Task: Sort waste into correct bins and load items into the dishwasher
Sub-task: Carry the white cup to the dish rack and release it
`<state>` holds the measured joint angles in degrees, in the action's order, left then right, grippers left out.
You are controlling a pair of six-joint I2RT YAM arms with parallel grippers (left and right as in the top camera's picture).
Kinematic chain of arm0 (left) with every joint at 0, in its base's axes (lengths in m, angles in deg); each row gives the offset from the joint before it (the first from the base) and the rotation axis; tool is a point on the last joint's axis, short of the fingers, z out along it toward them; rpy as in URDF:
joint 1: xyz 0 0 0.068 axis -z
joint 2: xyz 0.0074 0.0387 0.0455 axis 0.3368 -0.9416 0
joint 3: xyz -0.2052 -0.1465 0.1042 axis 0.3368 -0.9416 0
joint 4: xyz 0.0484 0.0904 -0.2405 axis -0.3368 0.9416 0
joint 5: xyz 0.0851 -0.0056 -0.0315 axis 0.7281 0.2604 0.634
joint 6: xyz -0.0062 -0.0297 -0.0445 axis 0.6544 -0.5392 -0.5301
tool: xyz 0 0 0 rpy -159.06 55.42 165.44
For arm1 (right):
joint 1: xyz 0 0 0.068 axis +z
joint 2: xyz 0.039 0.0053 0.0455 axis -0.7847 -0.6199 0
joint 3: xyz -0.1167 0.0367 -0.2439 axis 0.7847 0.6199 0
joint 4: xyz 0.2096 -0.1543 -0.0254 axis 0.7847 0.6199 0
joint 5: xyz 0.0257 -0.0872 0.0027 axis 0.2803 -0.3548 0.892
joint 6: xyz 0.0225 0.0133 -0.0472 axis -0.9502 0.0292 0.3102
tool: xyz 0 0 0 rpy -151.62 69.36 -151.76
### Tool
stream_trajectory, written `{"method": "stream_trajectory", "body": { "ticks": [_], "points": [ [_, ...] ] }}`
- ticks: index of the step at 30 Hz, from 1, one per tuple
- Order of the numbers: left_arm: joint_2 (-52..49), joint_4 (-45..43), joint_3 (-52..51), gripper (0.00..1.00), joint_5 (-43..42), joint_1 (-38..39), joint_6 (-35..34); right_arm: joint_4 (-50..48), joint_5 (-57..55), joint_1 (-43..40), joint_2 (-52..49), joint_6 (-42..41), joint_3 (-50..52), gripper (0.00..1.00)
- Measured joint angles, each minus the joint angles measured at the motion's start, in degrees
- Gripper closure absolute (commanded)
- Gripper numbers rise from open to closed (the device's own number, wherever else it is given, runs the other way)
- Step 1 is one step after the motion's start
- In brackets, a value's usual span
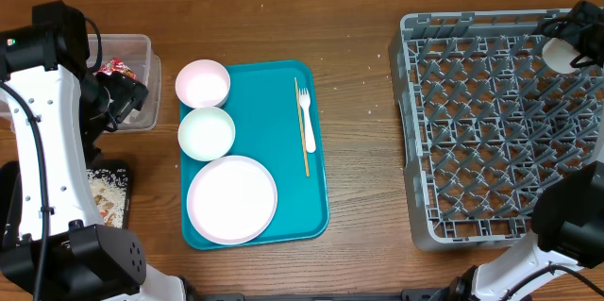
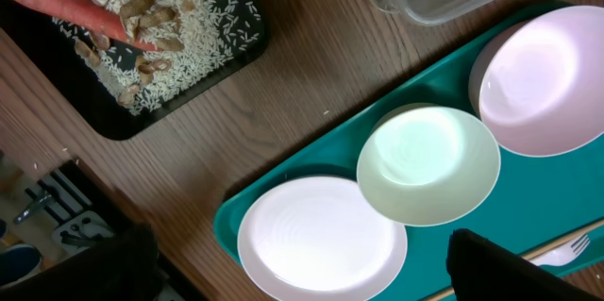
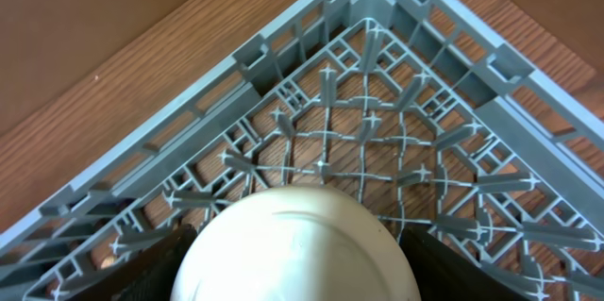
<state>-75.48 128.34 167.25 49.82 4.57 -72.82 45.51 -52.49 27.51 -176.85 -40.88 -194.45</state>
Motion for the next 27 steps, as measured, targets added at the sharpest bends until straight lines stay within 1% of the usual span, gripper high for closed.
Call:
{"method": "stream_trajectory", "body": {
  "ticks": [11,16,18,19,20,22,23,24,25,27],
  "points": [
    [0.0,0.0,0.0,0.0,0.0,0.0,0.0,1.42,3.58,0.74,0.0,0.0,0.0,0.25],
    [0.0,0.0,0.0,0.0,0.0,0.0,0.0,1.62,4.13,3.69,0.0,0.0,0.0,0.24],
    [0.0,0.0,0.0,0.0,0.0,0.0,0.0,1.68,4.09,5.07,0.0,-0.02,0.0,0.26],
    [0.0,0.0,0.0,0.0,0.0,0.02,0.0,1.75,3.78,5.95,0.0,0.02,0.0,0.29],
    [0.0,0.0,0.0,0.0,0.0,0.02,0.0,1.81,2.32,6.75,0.0,-0.09,0.0,0.38],
    [0.0,0.0,0.0,0.0,0.0,0.02,0.0,2.21,-3.87,8.31,0.0,-1.46,0.0,0.61],
    [0.0,-0.02,0.0,0.0,0.0,0.0,0.0,2.29,-5.55,8.44,0.0,-1.42,0.0,0.8],
    [0.0,0.0,0.0,0.0,-0.02,0.0,0.0,2.69,-8.7,8.22,0.0,-2.4,0.0,0.9],
    [0.0,0.0,0.0,0.0,0.0,0.02,0.0,3.26,-9.81,7.65,0.0,-3.23,0.0,0.96],
    [0.0,0.0,0.0,0.0,0.0,0.0,0.0,4.39,-11.43,4.79,0.0,-5.86,0.0,0.96]
  ]
}}
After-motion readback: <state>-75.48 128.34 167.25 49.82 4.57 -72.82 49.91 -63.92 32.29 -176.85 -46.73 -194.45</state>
